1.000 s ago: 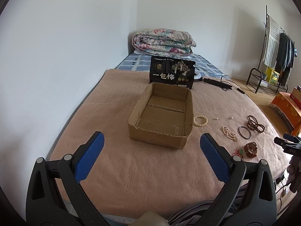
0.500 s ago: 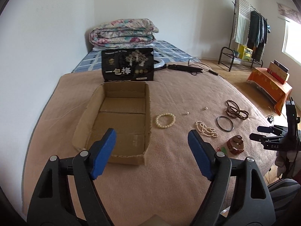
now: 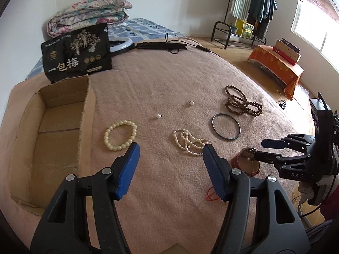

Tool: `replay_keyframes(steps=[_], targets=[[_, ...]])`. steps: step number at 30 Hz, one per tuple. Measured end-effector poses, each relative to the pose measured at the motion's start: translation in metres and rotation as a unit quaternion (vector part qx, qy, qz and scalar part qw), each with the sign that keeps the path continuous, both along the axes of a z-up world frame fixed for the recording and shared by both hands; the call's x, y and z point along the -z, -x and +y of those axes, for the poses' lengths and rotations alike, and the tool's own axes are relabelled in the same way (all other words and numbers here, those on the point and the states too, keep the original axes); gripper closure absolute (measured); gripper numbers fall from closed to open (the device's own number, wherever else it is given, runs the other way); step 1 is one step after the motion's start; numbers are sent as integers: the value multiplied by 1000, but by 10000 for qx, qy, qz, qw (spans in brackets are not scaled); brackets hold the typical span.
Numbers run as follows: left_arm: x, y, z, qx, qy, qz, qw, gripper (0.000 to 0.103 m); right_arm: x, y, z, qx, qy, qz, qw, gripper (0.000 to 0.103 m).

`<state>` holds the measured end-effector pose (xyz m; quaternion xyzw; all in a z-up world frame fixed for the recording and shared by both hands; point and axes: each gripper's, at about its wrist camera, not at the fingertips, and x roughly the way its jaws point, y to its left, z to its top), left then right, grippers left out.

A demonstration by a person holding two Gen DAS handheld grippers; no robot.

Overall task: Organize jewelry
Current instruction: 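Move the left tool to the white pearl necklace while the right tool approaches the watch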

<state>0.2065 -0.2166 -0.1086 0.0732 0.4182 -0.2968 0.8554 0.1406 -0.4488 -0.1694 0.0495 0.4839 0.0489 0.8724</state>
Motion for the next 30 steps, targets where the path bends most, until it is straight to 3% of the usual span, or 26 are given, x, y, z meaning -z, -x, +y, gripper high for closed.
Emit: replay_keyframes(steps=[12,15,22,27,30], targets=[[53,-38,-47,219,-210,579,9979,39,12,-12,11,-151,2,213,9997,64],[62,-42,-53,241,-277,694,9969,43,13,-14,12,-161,42,223,9996,65],[77,-42,-64,290,-502,631,9963,45,15,-16,16,-196,133,240,9994,66],[78,-39,-69,325,-547,556,9964,61,18,-20,20,-223,195,258,9992,67],[78,-36,-71,395,-534,530,9964,81,19,-21,20,-206,200,254,9993,69]])
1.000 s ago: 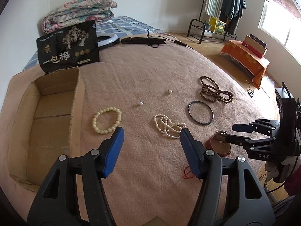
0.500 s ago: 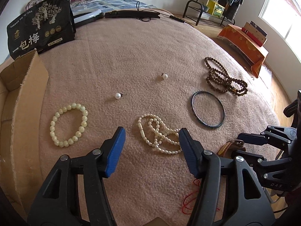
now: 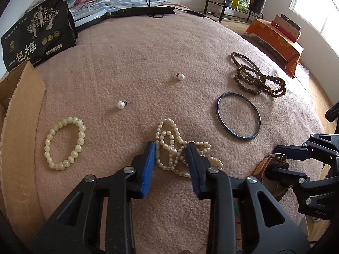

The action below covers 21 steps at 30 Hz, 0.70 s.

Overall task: Organize jewelry
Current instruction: 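Move the left tool to the white pearl necklace while the right tool approaches the watch, then close the left tool on the pearl necklace while the right tool grasps the watch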

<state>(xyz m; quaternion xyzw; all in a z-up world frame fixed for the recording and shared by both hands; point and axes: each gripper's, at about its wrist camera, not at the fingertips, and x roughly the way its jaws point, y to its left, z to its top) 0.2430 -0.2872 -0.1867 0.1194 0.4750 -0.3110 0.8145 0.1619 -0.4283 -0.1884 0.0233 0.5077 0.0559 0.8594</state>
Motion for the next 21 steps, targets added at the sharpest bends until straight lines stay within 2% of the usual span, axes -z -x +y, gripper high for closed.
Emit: replay_keyframes(steps=[1,4,9,21], targets=[[0,1,-1,31,10,9,10000,89,0,-1,0,9,-3,1,10000,70],[0,4,-1,60,57,-24,10000,97,1,-2,2,-2,15,0,10000,74],[-3,7,0,51,115,-77,9999,98,2,-3,3,-44,-62,-11,10000,86],[-35,17,13,-56,477,-269,9985,98,-12,11,-2,120,-233,-250,9993,91]])
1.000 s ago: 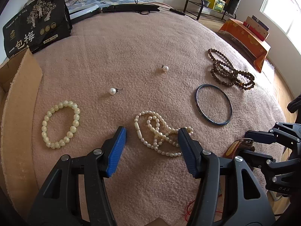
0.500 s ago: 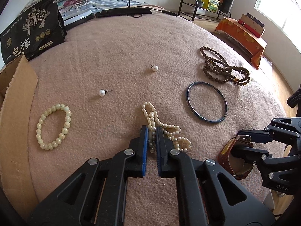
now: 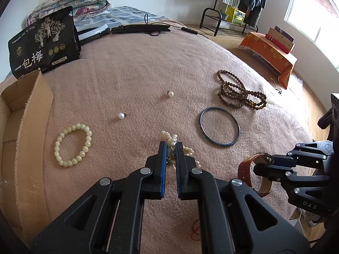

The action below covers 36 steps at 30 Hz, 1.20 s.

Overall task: Organize jewelry
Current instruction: 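Close the left tool on the pearl necklace while the right tool grasps the watch, then carry the necklace with the left tool into the box while the right tool carries the watch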

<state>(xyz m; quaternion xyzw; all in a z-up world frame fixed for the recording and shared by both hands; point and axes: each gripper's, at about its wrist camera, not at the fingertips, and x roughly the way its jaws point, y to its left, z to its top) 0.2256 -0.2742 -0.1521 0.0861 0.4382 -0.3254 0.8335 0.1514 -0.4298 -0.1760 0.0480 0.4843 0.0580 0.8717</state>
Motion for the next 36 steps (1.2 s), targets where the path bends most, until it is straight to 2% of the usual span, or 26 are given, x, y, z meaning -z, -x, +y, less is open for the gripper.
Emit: replay_keyframes(steps=[7,18,27,36], targets=[[-30,5,15,-138,322,-153,9993,98,-20,13,-3,70,60,-191,9998,91],[-79,17,55,-467,594,-521,9958,98,-57,32,4,44,175,-495,9986,91],[-117,26,110,-952,824,-789,9889,98,-90,30,27,-173,258,-799,9963,91],[-131,24,176,-1530,890,-936,9797,98,-115,9,66,-562,305,-1092,9920,91]])
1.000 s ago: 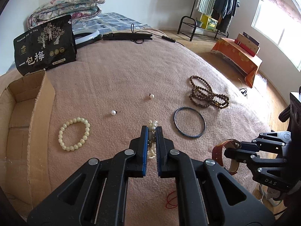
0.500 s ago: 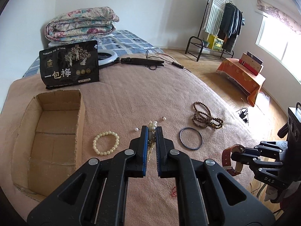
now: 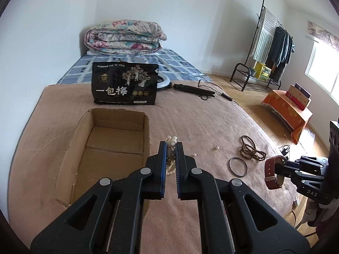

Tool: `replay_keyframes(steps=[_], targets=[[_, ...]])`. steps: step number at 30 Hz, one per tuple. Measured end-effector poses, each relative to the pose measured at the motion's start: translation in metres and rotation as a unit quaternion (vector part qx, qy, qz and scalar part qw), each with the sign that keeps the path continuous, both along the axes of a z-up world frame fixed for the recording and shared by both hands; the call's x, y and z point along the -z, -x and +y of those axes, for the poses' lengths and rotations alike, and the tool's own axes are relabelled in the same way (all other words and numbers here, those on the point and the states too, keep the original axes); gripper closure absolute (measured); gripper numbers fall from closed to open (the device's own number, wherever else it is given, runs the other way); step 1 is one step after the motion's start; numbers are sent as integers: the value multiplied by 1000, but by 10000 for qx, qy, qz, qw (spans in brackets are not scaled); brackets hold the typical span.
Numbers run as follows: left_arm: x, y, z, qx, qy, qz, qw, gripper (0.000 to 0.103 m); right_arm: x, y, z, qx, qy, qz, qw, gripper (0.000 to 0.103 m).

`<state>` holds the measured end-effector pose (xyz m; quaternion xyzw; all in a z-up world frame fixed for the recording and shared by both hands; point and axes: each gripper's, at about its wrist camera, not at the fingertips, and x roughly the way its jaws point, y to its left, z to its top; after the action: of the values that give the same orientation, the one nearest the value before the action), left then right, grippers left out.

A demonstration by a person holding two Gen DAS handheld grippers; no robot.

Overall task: Organize jewelry
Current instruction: 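Carry the necklace with the left tool into the box while the right tool carries the watch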

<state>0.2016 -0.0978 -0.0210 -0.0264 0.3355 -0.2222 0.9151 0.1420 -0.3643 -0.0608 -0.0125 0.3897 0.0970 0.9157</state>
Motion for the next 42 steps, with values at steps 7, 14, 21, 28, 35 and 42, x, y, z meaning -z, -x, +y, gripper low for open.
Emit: replay_keyframes(steps=[7,14,21,28,35,42], targets=[[5,-3,47,-403,-44,32,9992,98,-9,-27,41,-386,-86,-94,9992,91],[18,-9,81,-679,-74,129,9976,98,-5,-61,87,-753,-111,-86,9971,91],[35,-17,100,-860,-75,273,9959,98,10,-92,128,-1024,-146,57,9946,91],[48,-25,109,-935,-88,384,9948,98,33,-117,158,-1188,-170,287,9924,91],[60,-32,115,-973,-79,510,9939,98,56,-138,178,-1225,-70,492,9912,91],[69,-36,117,-963,-26,713,9928,98,69,-146,184,-1187,-60,566,9913,87]])
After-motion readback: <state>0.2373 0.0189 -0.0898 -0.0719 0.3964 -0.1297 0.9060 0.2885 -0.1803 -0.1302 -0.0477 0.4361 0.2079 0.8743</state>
